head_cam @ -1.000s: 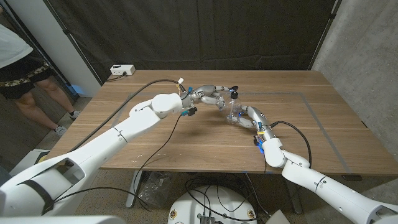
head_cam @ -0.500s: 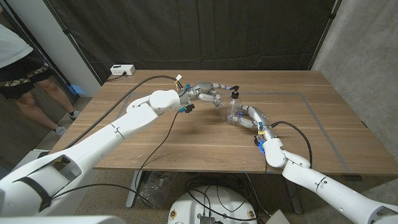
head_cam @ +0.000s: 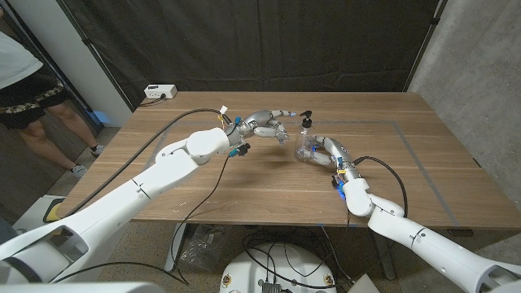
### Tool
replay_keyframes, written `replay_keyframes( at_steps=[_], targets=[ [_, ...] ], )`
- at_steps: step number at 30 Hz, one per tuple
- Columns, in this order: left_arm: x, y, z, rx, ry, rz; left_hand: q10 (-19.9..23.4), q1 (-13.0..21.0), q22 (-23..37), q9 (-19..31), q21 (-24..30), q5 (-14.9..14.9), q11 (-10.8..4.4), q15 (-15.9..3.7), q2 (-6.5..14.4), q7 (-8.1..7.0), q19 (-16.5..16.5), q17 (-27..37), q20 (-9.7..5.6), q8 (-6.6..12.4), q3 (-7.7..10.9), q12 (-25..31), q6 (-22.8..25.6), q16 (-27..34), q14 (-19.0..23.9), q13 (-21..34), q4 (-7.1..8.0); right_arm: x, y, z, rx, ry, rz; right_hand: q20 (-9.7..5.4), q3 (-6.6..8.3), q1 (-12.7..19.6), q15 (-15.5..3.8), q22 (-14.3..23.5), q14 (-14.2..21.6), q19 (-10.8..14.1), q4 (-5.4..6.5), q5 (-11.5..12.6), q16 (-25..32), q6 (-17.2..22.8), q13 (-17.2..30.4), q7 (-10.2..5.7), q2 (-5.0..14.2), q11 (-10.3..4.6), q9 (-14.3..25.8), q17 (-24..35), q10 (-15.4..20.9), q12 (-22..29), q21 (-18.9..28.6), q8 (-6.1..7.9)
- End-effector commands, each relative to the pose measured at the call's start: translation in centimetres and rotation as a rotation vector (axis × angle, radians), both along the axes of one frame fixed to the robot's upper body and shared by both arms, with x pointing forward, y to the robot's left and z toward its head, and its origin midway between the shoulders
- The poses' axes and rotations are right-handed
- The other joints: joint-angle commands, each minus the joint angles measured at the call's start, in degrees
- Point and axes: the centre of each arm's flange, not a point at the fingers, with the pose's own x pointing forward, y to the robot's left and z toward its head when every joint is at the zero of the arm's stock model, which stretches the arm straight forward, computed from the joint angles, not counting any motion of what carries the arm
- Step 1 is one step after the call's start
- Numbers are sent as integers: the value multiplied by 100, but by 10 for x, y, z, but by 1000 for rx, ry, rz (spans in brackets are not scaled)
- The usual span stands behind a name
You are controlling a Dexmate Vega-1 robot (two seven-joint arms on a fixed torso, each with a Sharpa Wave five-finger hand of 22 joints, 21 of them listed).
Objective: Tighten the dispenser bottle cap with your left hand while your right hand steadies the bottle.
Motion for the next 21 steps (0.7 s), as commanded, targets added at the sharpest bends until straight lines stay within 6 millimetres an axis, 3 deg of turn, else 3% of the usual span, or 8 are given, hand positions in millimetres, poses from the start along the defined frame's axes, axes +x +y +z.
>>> replay_keyframes(
  at_steps=[1, 21],
  targets=[
    [-8, 2, -9, -48, -1, -18, 39, 0, 5, 20, 26, 28, -71, -24, 9, 13, 2, 28, -17, 20, 64, 59, 21, -15, 30, 101, -13, 4, 5, 0, -8, 10, 8, -288, 340, 1660, -395, 28, 55, 7, 301, 28, 26, 947, 32, -763, 1731, -92, 23, 27, 153, 48, 21, 48],
    [-1, -6, -12, -7, 72, 9, 47, 3, 3, 19, 65, 32, -29, -17, -45, 38, 17, 34, -18, 37, 122, 71, 71, -27, 72, 87, -40, 4, 3, 0, -10, 15, 1, -288, 355, 1652, -394, 26, 68, 14, 306, 27, 20, 973, 28, -772, 1724, -99, 23, 30, 201, 53, 42, 46]
  ],
)
